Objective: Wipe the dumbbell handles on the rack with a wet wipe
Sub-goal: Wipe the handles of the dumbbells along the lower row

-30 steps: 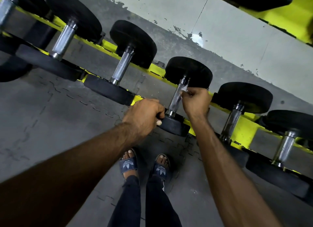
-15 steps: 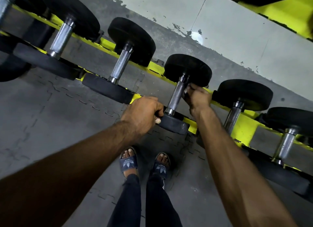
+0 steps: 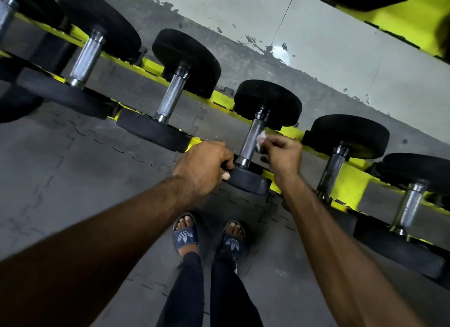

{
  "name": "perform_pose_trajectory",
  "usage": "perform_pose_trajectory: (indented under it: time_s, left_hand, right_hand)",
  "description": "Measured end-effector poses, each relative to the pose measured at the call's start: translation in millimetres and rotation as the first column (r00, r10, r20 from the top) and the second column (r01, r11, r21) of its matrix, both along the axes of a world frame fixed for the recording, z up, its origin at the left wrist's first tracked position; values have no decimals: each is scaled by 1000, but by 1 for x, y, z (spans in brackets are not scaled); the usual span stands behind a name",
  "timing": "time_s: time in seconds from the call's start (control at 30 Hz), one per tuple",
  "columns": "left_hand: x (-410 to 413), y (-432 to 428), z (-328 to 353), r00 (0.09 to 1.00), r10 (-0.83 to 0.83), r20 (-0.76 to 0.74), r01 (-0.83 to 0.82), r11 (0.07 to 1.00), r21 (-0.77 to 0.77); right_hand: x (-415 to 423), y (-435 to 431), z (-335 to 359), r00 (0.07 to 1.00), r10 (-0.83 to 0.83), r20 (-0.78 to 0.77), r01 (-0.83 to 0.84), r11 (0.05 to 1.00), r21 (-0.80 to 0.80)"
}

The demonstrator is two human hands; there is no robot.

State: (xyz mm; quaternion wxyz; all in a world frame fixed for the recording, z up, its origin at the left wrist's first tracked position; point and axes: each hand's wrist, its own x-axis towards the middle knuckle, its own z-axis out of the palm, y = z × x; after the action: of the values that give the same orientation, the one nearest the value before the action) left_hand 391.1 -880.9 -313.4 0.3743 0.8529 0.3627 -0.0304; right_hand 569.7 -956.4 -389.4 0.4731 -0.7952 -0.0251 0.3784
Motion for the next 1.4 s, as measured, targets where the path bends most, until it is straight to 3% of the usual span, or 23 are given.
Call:
perform_pose_trajectory:
  time_s: [0.13,0.23,0.3,0.33,0.37,0.43,0.5,0.57,0.67,0.77,0.87,0.93,0.97,1.1,1.13,1.2,1.27,1.33,1.37,1.4]
  left_hand:
    - [-1,1,-2,1000,-9,18,8,1000,5]
    - [-3,0,-5,999,-6,40,6,1000,2]
    - [-4,0,-6,999,-4,45,3,1000,10]
    - [-4,0,-7,999,-4,49,3,1000,13]
    - [-4,0,-6,999,-7,51,6,1000,14]
    - [-4,0,-4,998,-17,54,16,1000,15]
    - [-4,0,-4,998,-21,62,19,1000,20]
    - [-4,-1,-6,997,-15,76,13,999,33]
    - [-7,-3,-13,996,-4,92,2,1000,27]
    - [-8,-4,-14,995,14,95,-15,1000,9]
    - [-9,-4,-13,992,27,125,-25,1000,-15]
    - [-9,-4,-12,991,20,130,-19,1000,-6]
    - [-10,-5,-12,992,17,129,-17,1000,0]
    - [-9,-4,-11,993,22,113,-19,1000,-22]
    - [-8,-3,-11,993,23,114,-21,999,-25]
    - [-8,-2,-10,993,25,119,-22,999,-29]
    - [-9,-1,-10,993,25,114,-21,999,-35]
    - [-9,-1,-11,993,25,119,-21,999,-39]
    - [-9,0,-12,993,22,120,-17,999,-37]
    - [-8,0,-12,993,16,118,-13,999,-33]
  right_hand:
    - [-11,-24,6,923,361,134,-350,932,-95]
    - [6,-6,16,634,517,575,-540,828,-151]
    - [16,12,25,496,527,690,-590,788,-178]
    - [19,18,26,380,575,725,-633,733,-250]
    - [17,23,28,182,664,725,-678,619,-397]
    - [10,25,33,-278,783,557,-652,273,-708]
    - [4,28,44,-490,776,397,-583,47,-811]
    - [1,41,57,-581,765,277,-497,-63,-866]
    - [-7,73,70,-528,844,93,-351,-117,-929]
    - [-22,90,66,-566,817,-110,-319,-341,-885]
    - [-26,94,62,-614,764,-199,-413,-525,-744]
    - [-19,94,65,-592,793,-142,-510,-505,-697]
    - [-14,94,64,-546,834,-78,-555,-430,-712]
    - [9,57,43,-291,899,328,-587,103,-803]
    - [8,38,37,-178,878,443,-626,246,-740]
    - [-7,3,33,186,779,598,-689,538,-486]
    - [-18,-9,28,569,569,594,-536,804,-257]
    - [-13,7,19,872,267,411,-250,963,-98]
    - [-7,20,15,961,91,263,-88,996,-24]
    - [-1,33,9,992,-80,103,75,996,45]
